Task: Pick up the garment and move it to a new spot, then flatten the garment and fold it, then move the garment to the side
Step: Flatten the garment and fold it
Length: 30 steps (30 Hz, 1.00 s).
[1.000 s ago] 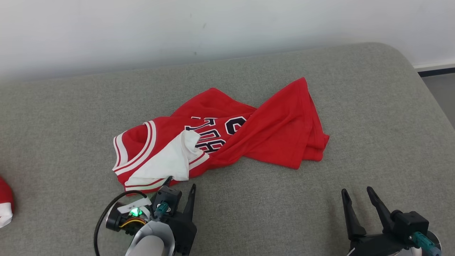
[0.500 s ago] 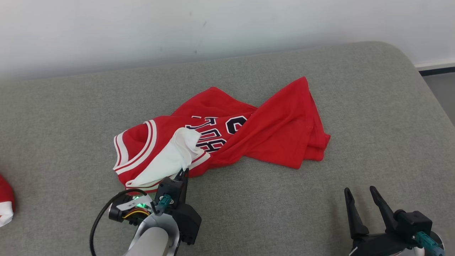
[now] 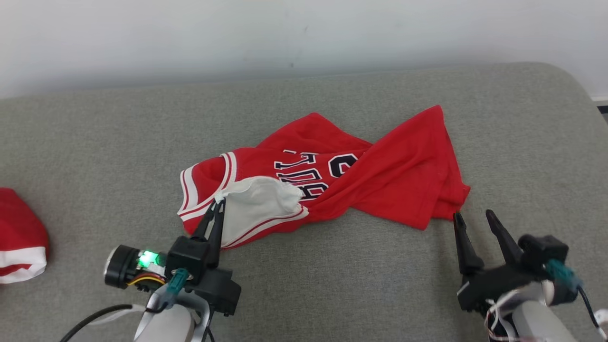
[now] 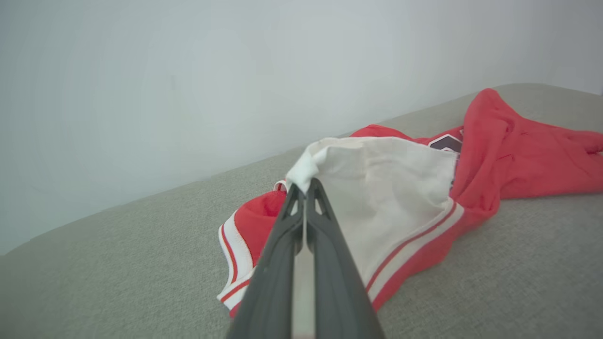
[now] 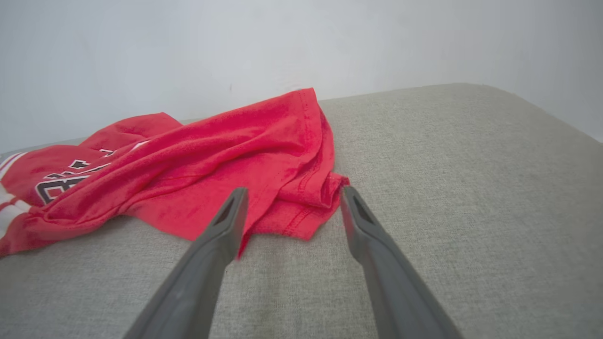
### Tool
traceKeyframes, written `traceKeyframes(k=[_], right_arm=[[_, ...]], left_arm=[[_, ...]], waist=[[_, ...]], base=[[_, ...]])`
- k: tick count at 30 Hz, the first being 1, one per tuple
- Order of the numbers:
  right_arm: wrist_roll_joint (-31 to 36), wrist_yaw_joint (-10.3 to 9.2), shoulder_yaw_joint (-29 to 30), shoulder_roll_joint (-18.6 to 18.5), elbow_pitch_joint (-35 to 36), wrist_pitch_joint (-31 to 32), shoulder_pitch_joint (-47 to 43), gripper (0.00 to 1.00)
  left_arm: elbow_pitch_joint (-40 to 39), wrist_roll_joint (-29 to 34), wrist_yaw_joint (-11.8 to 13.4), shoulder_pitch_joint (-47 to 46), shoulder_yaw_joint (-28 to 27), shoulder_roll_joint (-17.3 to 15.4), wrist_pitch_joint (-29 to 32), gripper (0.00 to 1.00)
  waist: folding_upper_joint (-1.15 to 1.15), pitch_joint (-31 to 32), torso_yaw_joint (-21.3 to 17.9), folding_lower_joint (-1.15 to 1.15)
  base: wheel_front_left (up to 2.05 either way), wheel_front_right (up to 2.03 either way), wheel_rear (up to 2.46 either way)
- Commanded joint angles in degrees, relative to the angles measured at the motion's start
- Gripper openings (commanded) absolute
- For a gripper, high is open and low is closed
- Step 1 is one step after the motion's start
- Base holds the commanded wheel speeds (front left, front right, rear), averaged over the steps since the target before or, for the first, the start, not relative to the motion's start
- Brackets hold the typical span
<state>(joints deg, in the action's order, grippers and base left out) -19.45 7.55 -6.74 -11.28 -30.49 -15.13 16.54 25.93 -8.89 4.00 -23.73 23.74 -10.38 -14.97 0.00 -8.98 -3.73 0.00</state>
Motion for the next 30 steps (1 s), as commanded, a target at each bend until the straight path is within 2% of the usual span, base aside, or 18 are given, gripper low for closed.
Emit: traceKeyframes(k=[1, 6, 13, 17, 22, 23, 25, 27, 28, 29, 30], right_arm=[[-1.39, -0.13, -0.61, -0.37, -1.95, 0.31, 2.11, 1.0], [-5.32, -0.13, -4.5, -1.02, -11.23, 3.6, 11.0, 1.0], [-12.36, -0.13, -6.51, -1.95, -22.06, 10.49, 20.42, 1.0], [-14.82, -0.13, -7.6, -2.61, -26.26, 13.3, 23.43, 1.0], [-16.9, -0.13, -9.23, -3.55, -28.78, 13.85, 25.99, 1.0], [-17.35, -0.13, -9.62, -3.74, -29.06, 13.71, 26.42, 0.97], [-18.57, -0.13, -10.33, -3.71, -29.34, 13.89, 27.02, 0.53], [-19.52, -0.13, -11.0, -4.01, -29.56, 13.66, 27.49, 0.3], [-19.52, -0.13, -11.0, -4.01, -29.56, 13.66, 27.49, 0.3], [-19.89, -0.13, -12.23, -4.45, -29.64, 12.92, 27.85, 0.0], [-20.09, -0.13, -12.73, -4.63, -29.6, 12.36, 27.98, 0.0]], left_arm=[[-1.17, 0.38, -0.1, 0.85, -0.39, -0.51, -0.22, 0.0], [-4.6, 0.62, -0.27, 1.96, -1.16, -2.08, -0.22, 0.0], [-6.04, 1.07, -0.85, 1.9, -0.62, -2.02, -0.23, 0.0], [-6.47, 1.16, -0.61, 1.9, -0.6, -2.16, -0.23, 0.0], [-6.71, 1.17, -0.51, 1.91, -0.78, -2.71, -0.22, 0.0], [-6.68, 1.18, -0.41, 1.98, -0.83, -2.81, -0.22, 0.0], [-6.68, 1.09, -0.34, 2.06, -0.94, -3.05, -0.23, 0.0], [-6.58, 0.95, -0.26, 2.0, -1.02, -3.3, -0.23, 0.0], [-6.58, 0.95, -0.26, 2.0, -1.02, -3.3, -0.23, 0.0], [-6.49, 0.82, -0.2, 1.89, -1.13, -3.56, -0.23, 0.0], [-6.46, 0.71, -0.12, 1.81, -1.29, -3.74, -0.23, 0.0]], waist=[[0.0, -0.63, 0.9, 0.0], [0.0, -1.79, 2.42, 0.0], [0.0, -3.36, 4.24, 0.0], [0.0, -3.72, 5.0, 0.0], [0.0, -4.15, 5.55, 0.0], [0.0, -4.21, 5.6, 0.0], [0.0, -4.4, 5.67, 0.0], [0.0, -4.6, 5.77, 0.0], [0.0, -4.6, 5.77, 0.0], [0.0, -4.72, 5.76, 0.0], [0.0, -4.72, 5.71, 0.0]], base=[[0.0, 0.0, 0.0], [0.0, 0.0, 0.0], [0.0, 0.0, 0.0], [0.0, 0.0, 0.0], [0.0, 0.0, 0.0], [0.0, 0.0, 0.0], [0.0, 0.0, 0.0], [0.0, 0.0, 0.0], [0.0, 0.0, 0.0], [0.0, 0.0, 0.0], [0.0, 0.0, 0.0]])
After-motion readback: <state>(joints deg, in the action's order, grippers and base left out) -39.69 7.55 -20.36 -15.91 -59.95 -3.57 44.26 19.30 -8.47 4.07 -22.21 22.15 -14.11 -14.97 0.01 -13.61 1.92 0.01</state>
